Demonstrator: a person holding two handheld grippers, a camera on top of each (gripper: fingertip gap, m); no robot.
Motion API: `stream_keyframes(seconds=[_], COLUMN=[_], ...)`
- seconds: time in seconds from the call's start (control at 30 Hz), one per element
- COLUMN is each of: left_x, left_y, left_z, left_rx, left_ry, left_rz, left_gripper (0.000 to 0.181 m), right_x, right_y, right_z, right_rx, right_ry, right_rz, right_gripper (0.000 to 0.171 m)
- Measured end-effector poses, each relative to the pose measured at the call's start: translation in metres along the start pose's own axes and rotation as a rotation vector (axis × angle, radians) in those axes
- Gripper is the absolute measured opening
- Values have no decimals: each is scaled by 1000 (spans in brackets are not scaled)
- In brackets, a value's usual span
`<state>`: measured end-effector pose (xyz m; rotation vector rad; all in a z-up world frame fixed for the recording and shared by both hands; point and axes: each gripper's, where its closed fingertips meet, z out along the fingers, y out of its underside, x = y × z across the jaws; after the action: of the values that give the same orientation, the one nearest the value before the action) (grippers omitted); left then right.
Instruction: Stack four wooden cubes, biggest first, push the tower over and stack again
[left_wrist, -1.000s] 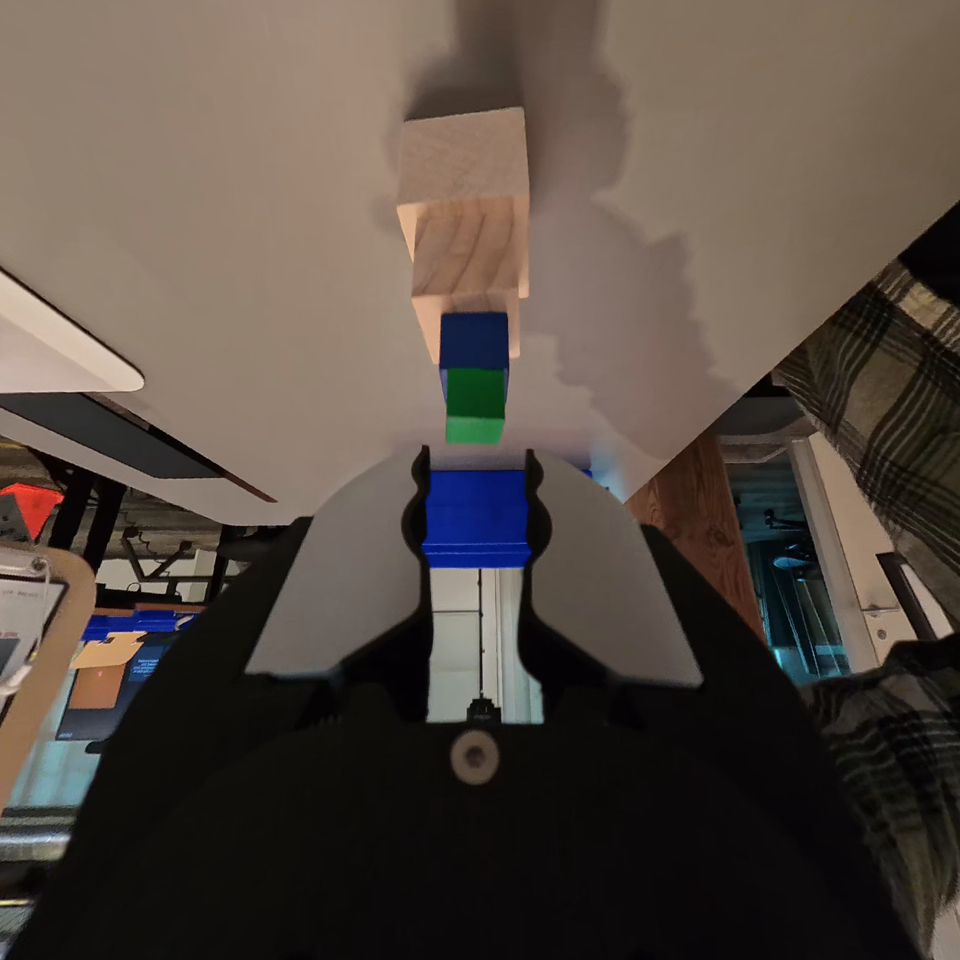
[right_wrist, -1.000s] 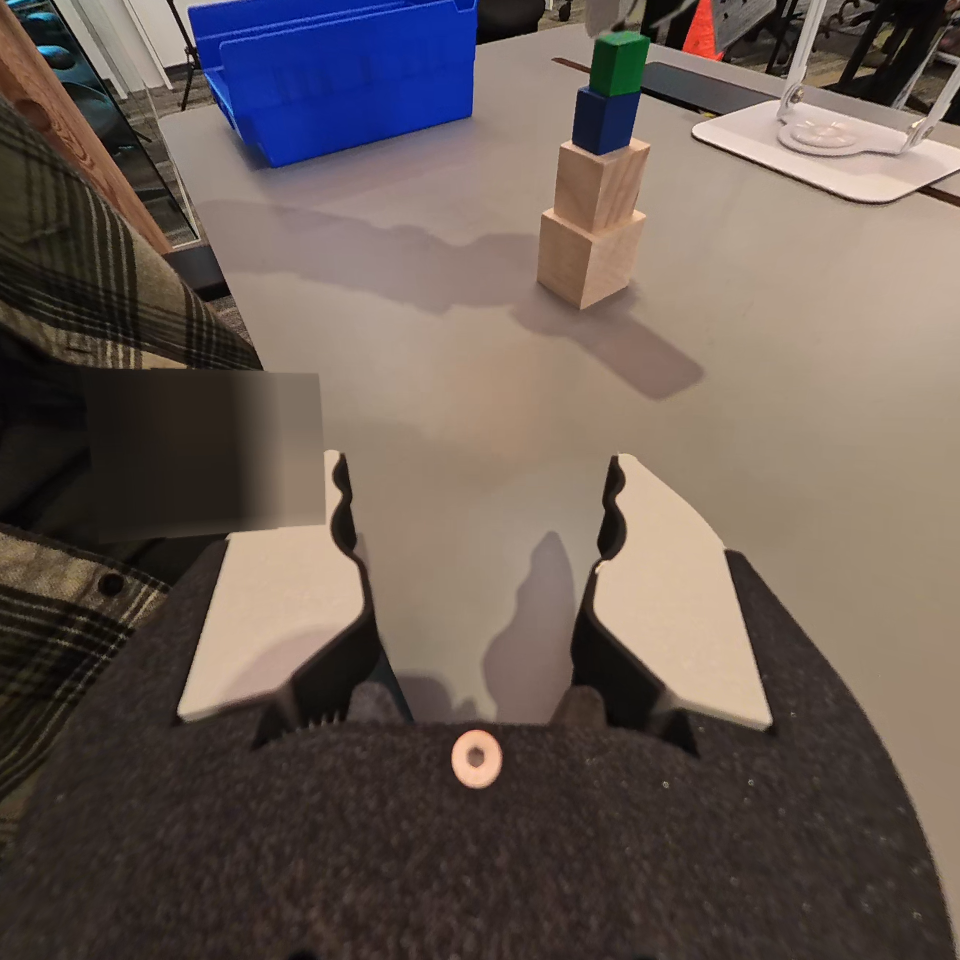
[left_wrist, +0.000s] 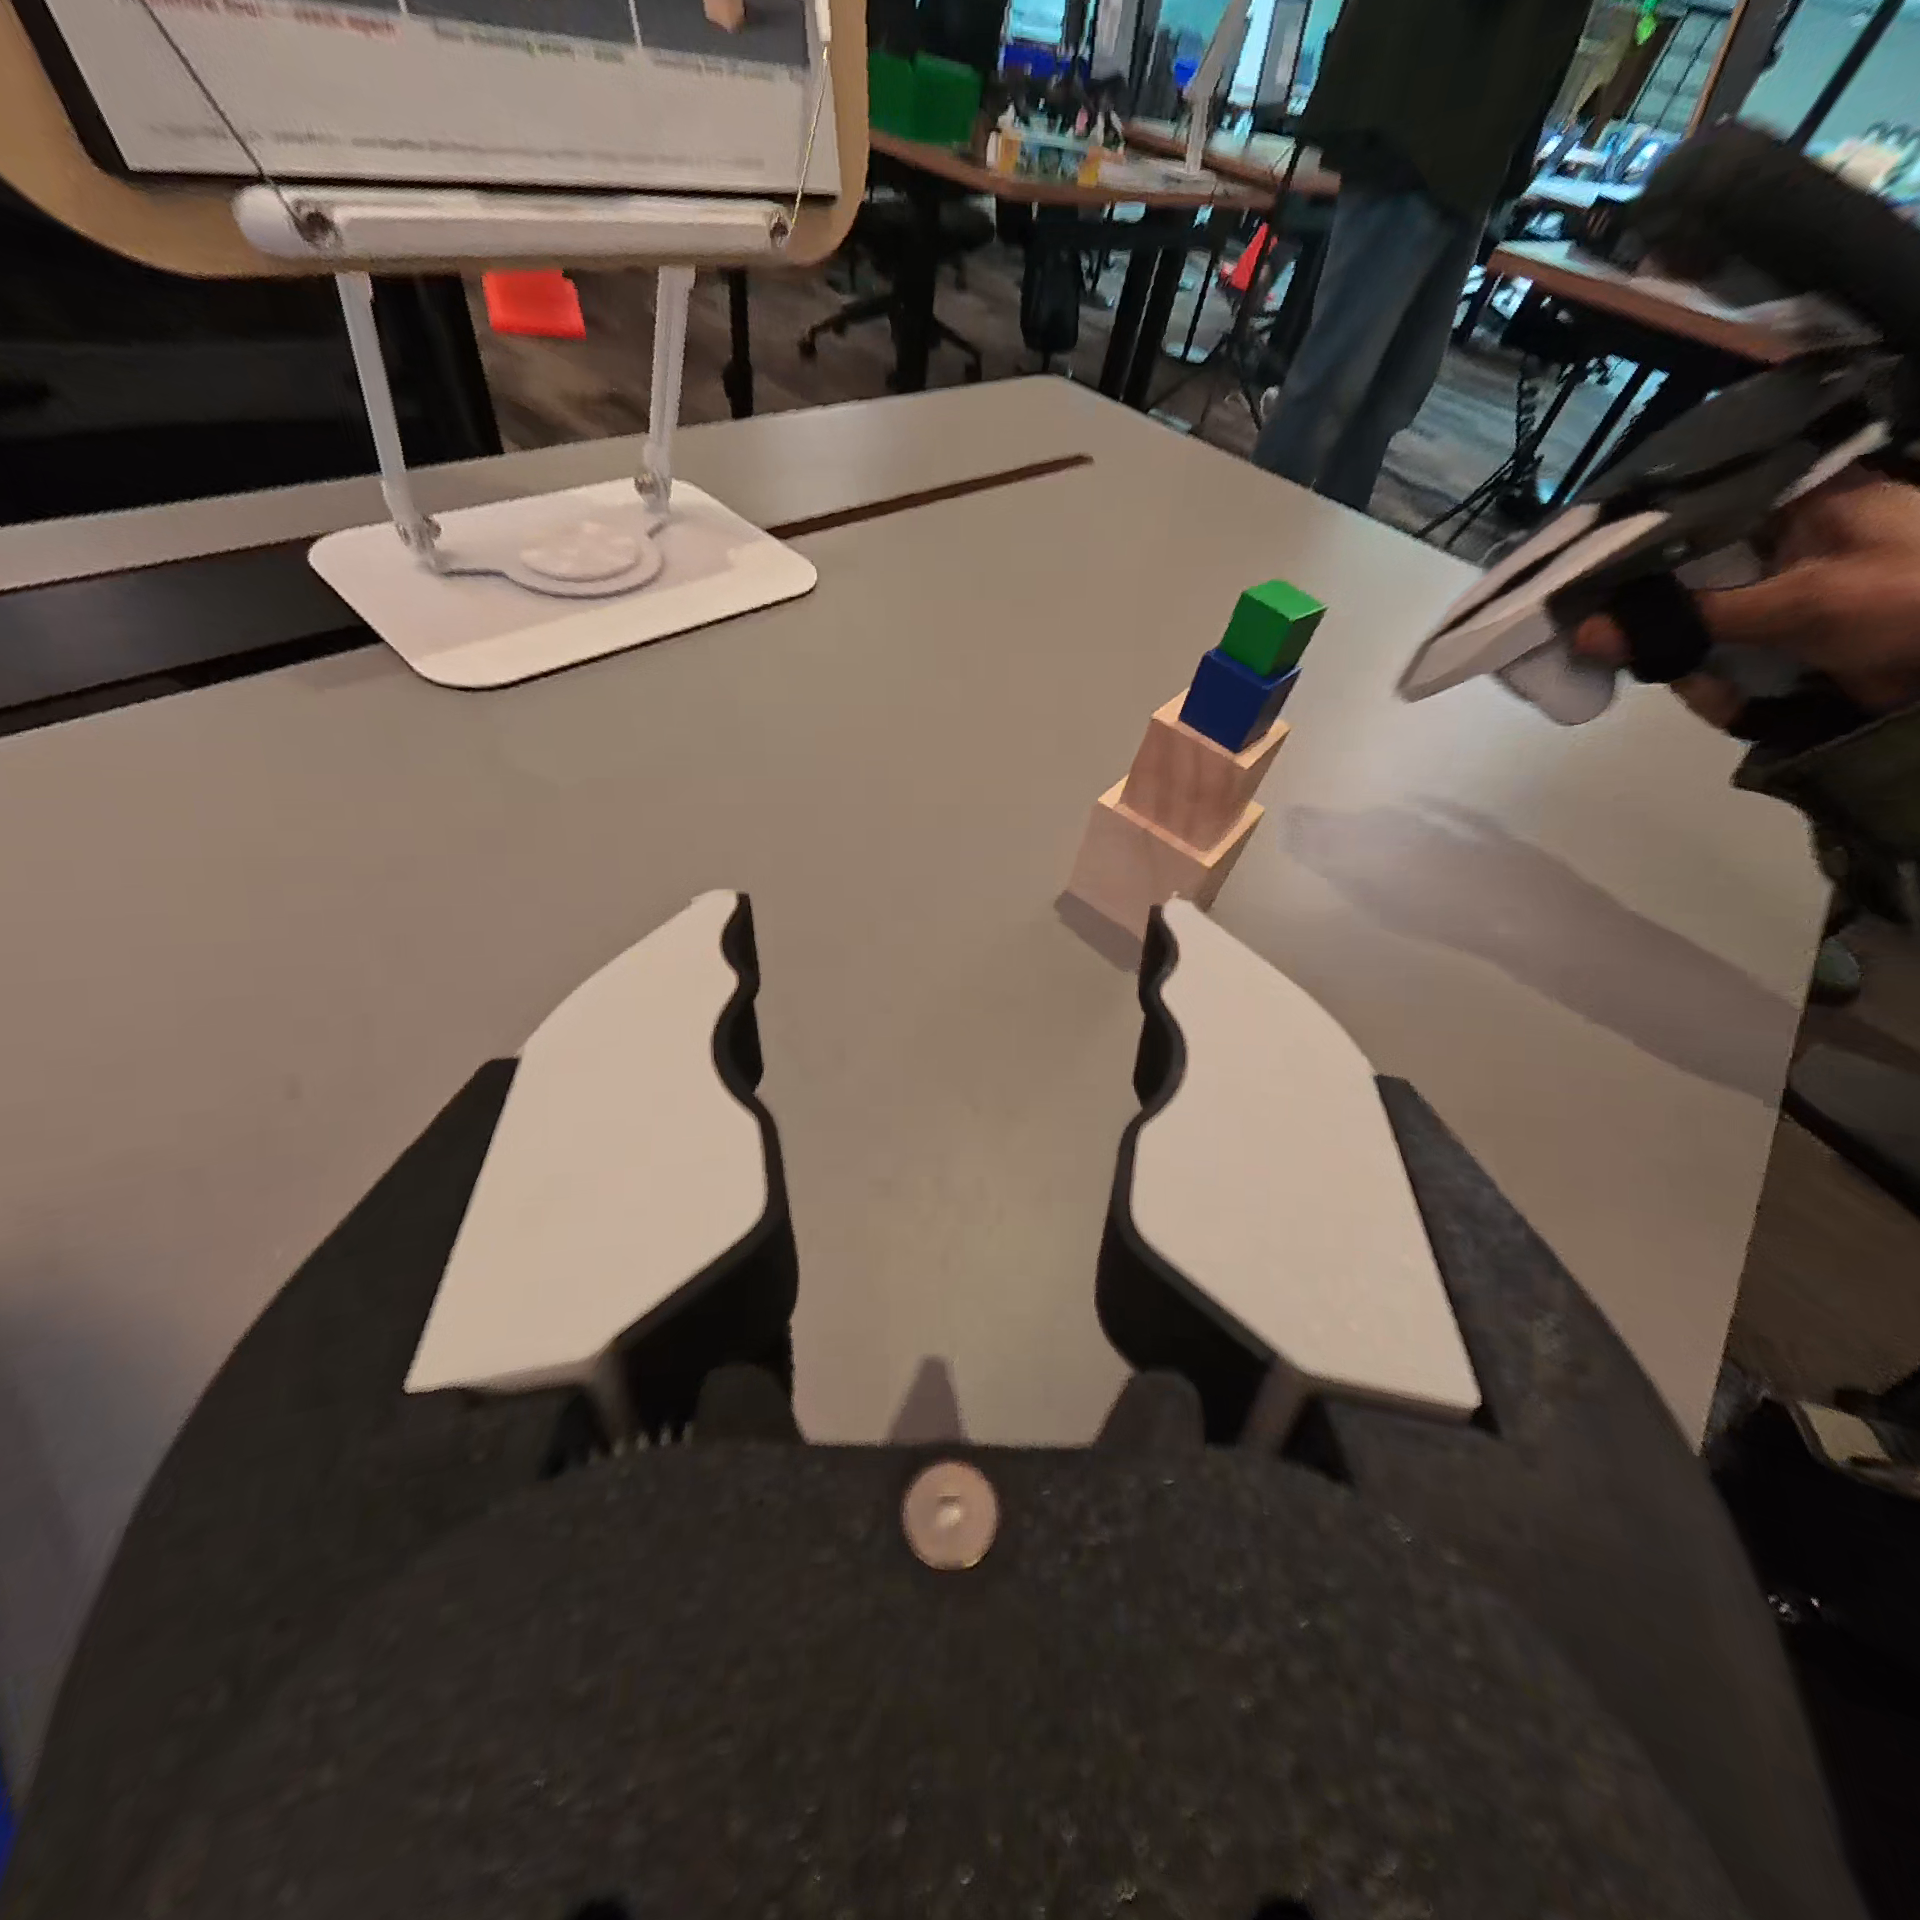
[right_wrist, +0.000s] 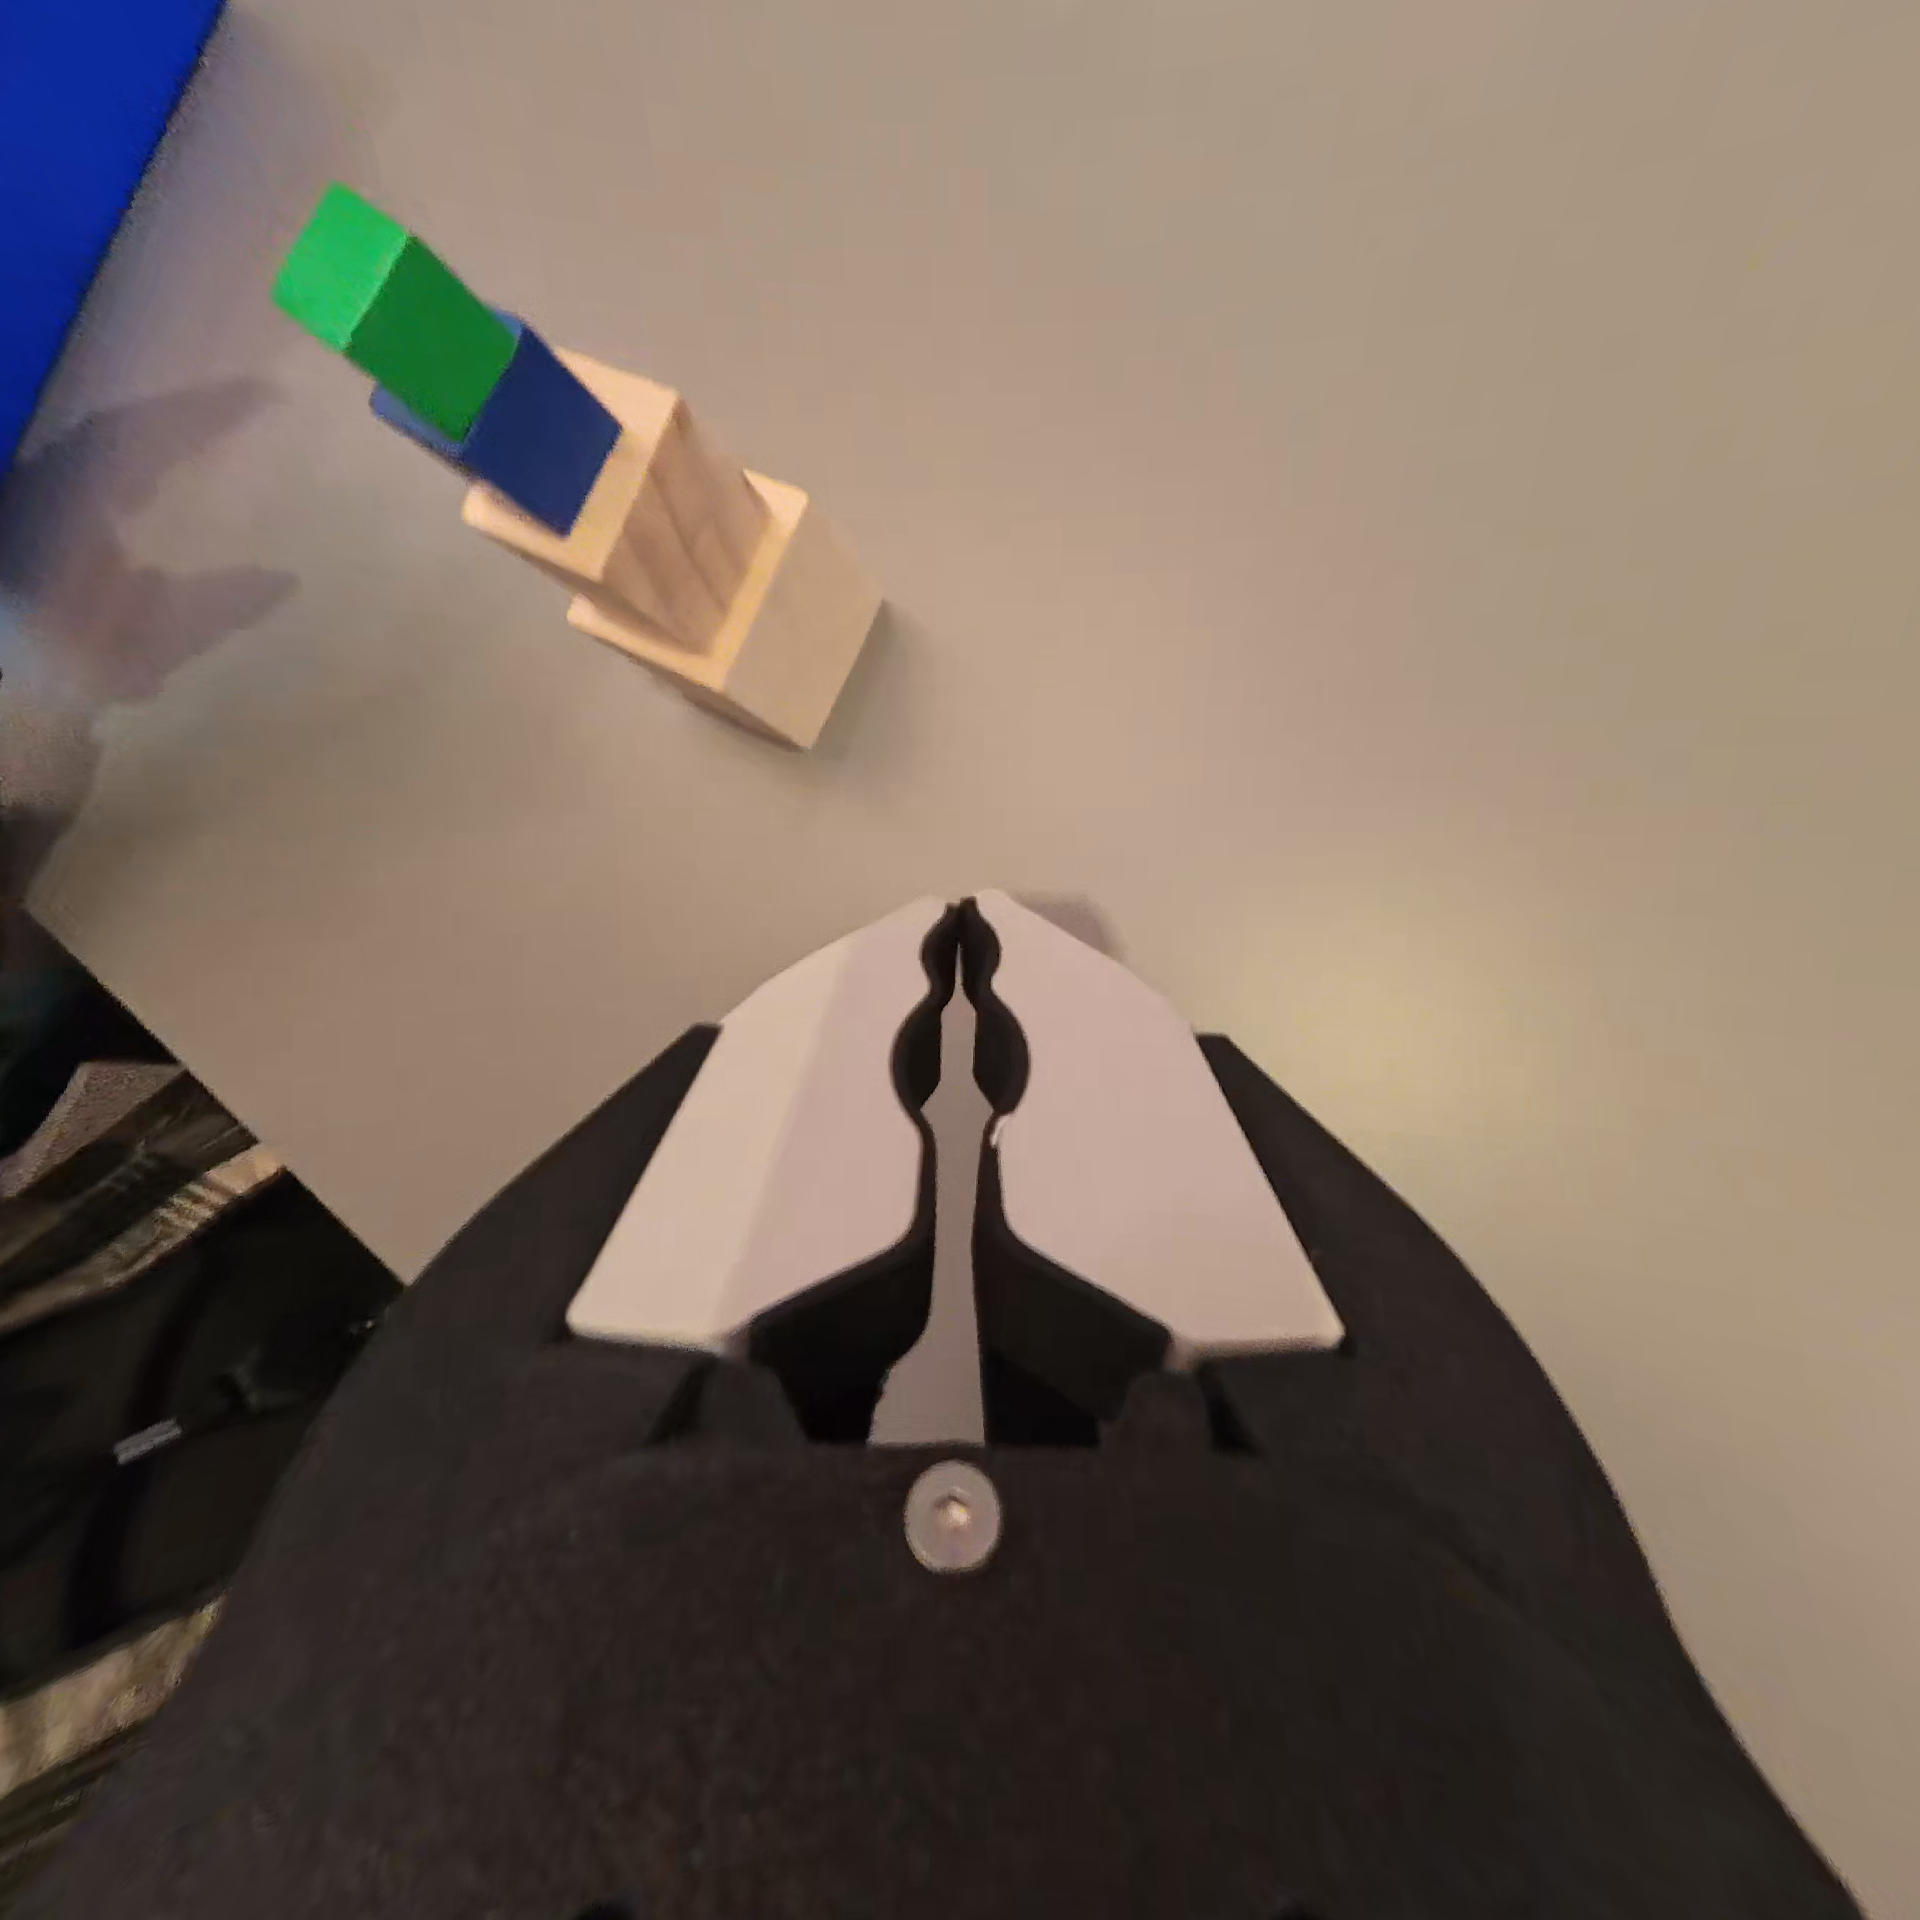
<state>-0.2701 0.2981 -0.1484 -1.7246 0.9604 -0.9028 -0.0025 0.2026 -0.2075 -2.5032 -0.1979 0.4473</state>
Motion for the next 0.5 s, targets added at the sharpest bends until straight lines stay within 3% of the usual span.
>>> stream_keyframes(seconds=[0.03,0.3,0.5], left_x=[1,-1,-16], left_y=[-1,-4,0], left_z=[-3,-16,-22], left_rx=[18,50,55], left_ry=[6,28,20], left_rz=[2,23,-21], left_gripper=[69,67,69], right_x=[-4,-37,-69], right_y=[-6,-42,-60], right_z=[8,62,78], right_rx=[-12,-77,-93], right_ry=[-2,-37,-49], right_rz=[-4,-32,-101], right_gripper=[0,0,0])
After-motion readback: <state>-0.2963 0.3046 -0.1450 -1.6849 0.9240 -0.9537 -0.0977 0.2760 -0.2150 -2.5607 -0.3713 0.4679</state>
